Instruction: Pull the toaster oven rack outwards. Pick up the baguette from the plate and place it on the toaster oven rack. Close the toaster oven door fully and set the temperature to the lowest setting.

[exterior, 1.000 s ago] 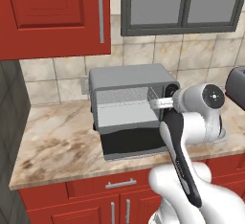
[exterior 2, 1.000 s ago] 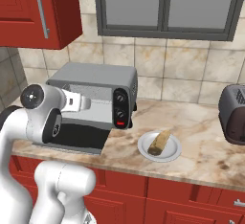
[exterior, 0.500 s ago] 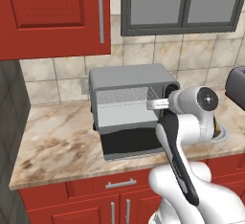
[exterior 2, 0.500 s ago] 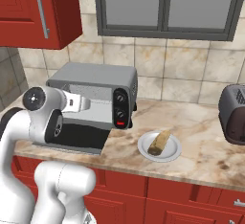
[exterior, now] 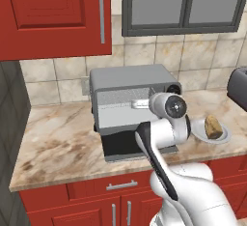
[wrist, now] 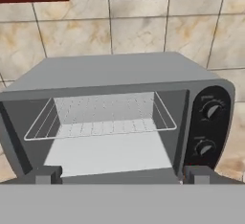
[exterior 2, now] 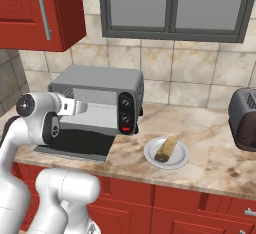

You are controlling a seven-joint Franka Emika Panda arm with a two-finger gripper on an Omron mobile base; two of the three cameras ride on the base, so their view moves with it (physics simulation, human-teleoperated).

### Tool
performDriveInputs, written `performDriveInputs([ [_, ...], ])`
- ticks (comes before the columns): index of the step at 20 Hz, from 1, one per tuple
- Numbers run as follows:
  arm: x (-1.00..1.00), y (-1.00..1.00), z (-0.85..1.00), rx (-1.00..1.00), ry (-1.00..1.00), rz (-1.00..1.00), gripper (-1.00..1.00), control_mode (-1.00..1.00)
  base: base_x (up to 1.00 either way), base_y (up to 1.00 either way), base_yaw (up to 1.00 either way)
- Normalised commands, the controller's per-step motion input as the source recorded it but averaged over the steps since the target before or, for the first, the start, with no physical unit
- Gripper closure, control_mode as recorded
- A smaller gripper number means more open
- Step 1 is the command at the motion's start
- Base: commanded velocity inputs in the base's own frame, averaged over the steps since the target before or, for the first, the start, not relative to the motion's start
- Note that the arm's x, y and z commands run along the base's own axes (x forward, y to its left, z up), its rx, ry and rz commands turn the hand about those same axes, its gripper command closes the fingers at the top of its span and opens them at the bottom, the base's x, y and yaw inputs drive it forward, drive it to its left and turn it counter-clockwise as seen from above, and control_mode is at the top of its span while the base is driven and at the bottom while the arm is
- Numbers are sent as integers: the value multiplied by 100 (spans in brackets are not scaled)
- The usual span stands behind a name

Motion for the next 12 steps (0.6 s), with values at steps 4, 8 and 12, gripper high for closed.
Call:
performDriveInputs([
  [4,40,0,-20,0,-8,0,-100,-100,0,0,0],
  [8,40,0,-10,0,-2,1,-100,-100,0,0,0],
  [12,43,0,-7,0,0,0,-100,-100,0,0,0],
])
